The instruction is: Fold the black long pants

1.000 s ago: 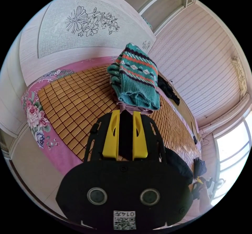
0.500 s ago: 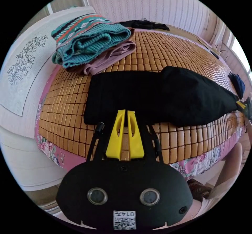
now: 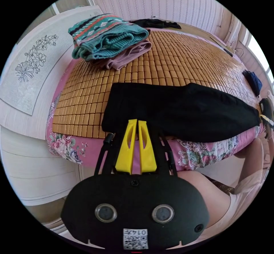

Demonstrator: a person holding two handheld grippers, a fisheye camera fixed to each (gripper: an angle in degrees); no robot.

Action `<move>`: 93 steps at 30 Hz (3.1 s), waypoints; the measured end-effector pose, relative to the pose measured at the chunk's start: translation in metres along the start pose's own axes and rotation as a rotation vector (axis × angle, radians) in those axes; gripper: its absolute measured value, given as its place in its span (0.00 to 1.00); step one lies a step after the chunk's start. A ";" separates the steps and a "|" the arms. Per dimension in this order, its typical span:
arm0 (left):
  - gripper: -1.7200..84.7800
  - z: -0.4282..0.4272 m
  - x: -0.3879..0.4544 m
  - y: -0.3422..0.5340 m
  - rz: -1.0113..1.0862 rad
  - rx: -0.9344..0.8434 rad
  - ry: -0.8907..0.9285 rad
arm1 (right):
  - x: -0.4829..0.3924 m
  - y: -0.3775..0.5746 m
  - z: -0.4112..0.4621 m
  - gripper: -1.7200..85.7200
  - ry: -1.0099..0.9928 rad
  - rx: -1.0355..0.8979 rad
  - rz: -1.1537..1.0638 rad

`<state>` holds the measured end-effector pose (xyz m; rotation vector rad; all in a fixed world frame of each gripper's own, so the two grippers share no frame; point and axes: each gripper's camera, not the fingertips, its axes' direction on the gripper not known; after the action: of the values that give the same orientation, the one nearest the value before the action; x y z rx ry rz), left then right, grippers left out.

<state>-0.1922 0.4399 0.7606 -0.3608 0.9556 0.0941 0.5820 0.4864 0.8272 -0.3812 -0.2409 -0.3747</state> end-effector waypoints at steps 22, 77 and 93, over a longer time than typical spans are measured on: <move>0.01 -0.023 0.226 -0.019 0.422 0.237 0.372 | 0.108 0.056 0.043 0.03 -0.363 -0.091 0.382; 0.08 0.078 0.368 0.112 0.371 0.363 0.356 | -0.299 -0.194 0.027 0.02 -0.435 -0.042 -0.560; 0.01 0.119 0.373 0.134 0.465 0.303 0.373 | -0.402 -0.265 0.065 0.01 -0.185 -0.394 -0.785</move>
<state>0.0851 0.5763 0.4850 0.1366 1.3900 0.3092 0.1029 0.4089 0.8503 -0.7067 -0.5004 -1.1715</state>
